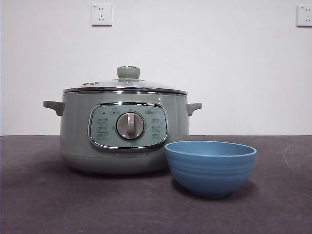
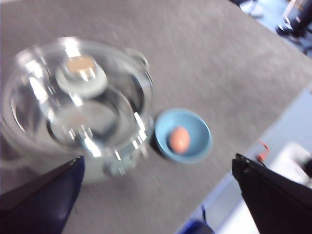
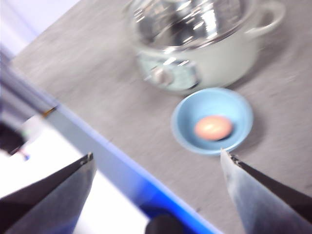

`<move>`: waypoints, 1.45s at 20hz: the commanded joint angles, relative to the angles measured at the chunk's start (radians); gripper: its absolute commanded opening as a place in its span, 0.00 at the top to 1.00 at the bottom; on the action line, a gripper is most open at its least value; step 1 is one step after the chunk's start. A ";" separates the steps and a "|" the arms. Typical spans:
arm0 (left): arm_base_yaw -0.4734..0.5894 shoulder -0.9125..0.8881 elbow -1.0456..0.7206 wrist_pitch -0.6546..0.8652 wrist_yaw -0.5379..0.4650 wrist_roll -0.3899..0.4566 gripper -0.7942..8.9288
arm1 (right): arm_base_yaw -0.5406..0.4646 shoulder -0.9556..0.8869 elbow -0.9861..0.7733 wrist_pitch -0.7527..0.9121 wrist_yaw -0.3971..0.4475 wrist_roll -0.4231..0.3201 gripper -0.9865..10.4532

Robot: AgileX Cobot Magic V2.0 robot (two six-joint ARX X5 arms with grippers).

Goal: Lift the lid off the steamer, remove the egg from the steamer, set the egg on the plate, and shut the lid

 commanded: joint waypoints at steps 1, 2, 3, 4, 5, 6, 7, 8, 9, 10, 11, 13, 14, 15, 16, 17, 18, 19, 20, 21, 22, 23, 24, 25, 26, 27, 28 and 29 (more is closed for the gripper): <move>-0.001 -0.036 -0.003 -0.080 0.008 -0.003 0.66 | 0.001 0.000 -0.001 -0.016 -0.011 -0.001 0.57; -0.001 -0.047 -0.003 -0.107 0.008 -0.003 0.81 | 0.001 0.000 -0.001 -0.031 -0.011 -0.001 0.68; -0.001 -0.051 -0.003 -0.119 0.008 -0.003 0.89 | 0.001 0.000 -0.001 -0.038 -0.011 -0.001 0.77; -0.001 -0.052 -0.003 -0.132 0.008 -0.003 0.93 | 0.001 0.000 -0.001 -0.045 -0.010 -0.001 0.88; -0.001 -0.053 -0.003 -0.141 0.008 -0.002 0.92 | 0.001 0.000 -0.001 -0.051 -0.010 -0.001 0.94; -0.001 -0.053 -0.003 -0.149 0.009 -0.002 0.93 | 0.001 0.000 -0.001 -0.053 -0.010 -0.001 0.92; -0.001 -0.054 -0.003 -0.158 0.008 -0.002 0.93 | 0.001 0.000 -0.001 -0.055 -0.010 -0.001 0.92; -0.001 -0.054 -0.003 -0.161 0.008 -0.002 0.93 | 0.001 0.000 -0.001 -0.057 -0.010 -0.001 0.92; -0.001 -0.054 -0.003 -0.161 0.008 -0.003 0.93 | 0.001 0.000 -0.001 -0.058 -0.009 -0.001 0.92; -0.001 -0.054 -0.003 -0.161 0.008 -0.003 0.92 | 0.001 0.000 -0.001 -0.058 -0.008 -0.001 0.92; -0.001 -0.054 -0.003 -0.161 0.008 -0.003 0.92 | 0.001 0.000 -0.001 -0.058 -0.008 -0.001 0.91; -0.001 -0.052 -0.003 -0.158 0.008 -0.003 0.92 | 0.001 0.000 -0.001 -0.058 -0.007 -0.001 0.91; -0.001 -0.052 -0.003 -0.156 0.007 -0.003 0.92 | 0.001 0.000 -0.001 -0.058 -0.007 -0.001 0.91; -0.001 -0.052 -0.003 -0.157 0.003 -0.003 0.92 | 0.001 0.000 -0.001 -0.058 -0.006 -0.001 0.91; -0.001 -0.052 -0.003 -0.157 -0.006 -0.003 0.92 | 0.001 0.000 -0.001 -0.058 -0.006 -0.001 0.91; -0.001 -0.052 -0.003 -0.157 -0.009 -0.003 0.92 | 0.001 0.000 -0.001 -0.058 -0.006 -0.001 0.91; -0.001 -0.052 -0.003 -0.157 -0.008 -0.003 0.92 | 0.001 0.000 -0.001 -0.059 -0.006 -0.001 0.91; -0.001 -0.052 -0.003 -0.157 -0.007 -0.003 0.92 | 0.001 0.000 -0.001 -0.058 -0.006 -0.001 0.91; -0.001 -0.052 -0.003 -0.157 -0.007 -0.003 0.92 | 0.001 0.000 -0.001 -0.059 -0.007 -0.001 0.91; -0.001 -0.052 -0.003 -0.157 -0.007 -0.003 0.92 | 0.001 0.000 -0.001 -0.058 -0.006 -0.001 0.91; -0.001 -0.052 -0.003 -0.157 -0.007 -0.003 0.92 | 0.001 0.000 -0.001 -0.059 -0.006 -0.001 0.91; -0.001 -0.051 -0.003 -0.157 -0.007 -0.003 0.92 | 0.001 0.000 -0.001 -0.058 -0.006 -0.001 0.91; -0.001 -0.051 -0.003 -0.157 -0.007 -0.003 0.92 | 0.001 0.000 -0.001 -0.058 -0.006 -0.001 0.91; -0.001 -0.051 -0.003 -0.157 -0.007 -0.003 0.92 | 0.001 0.000 -0.001 -0.058 -0.006 -0.001 0.91; -0.001 -0.051 -0.003 -0.156 -0.007 -0.003 0.92 | 0.001 0.000 -0.001 -0.059 -0.006 -0.001 0.91; -0.001 -0.051 -0.003 -0.156 -0.007 -0.003 0.92 | 0.001 0.000 -0.001 -0.059 -0.006 -0.001 0.91; -0.001 -0.051 -0.003 -0.156 -0.008 -0.003 0.92 | 0.001 0.000 -0.001 -0.059 -0.006 -0.001 0.91; -0.001 -0.051 -0.003 -0.156 -0.008 -0.003 0.92 | 0.001 0.000 -0.001 -0.058 -0.006 -0.001 0.91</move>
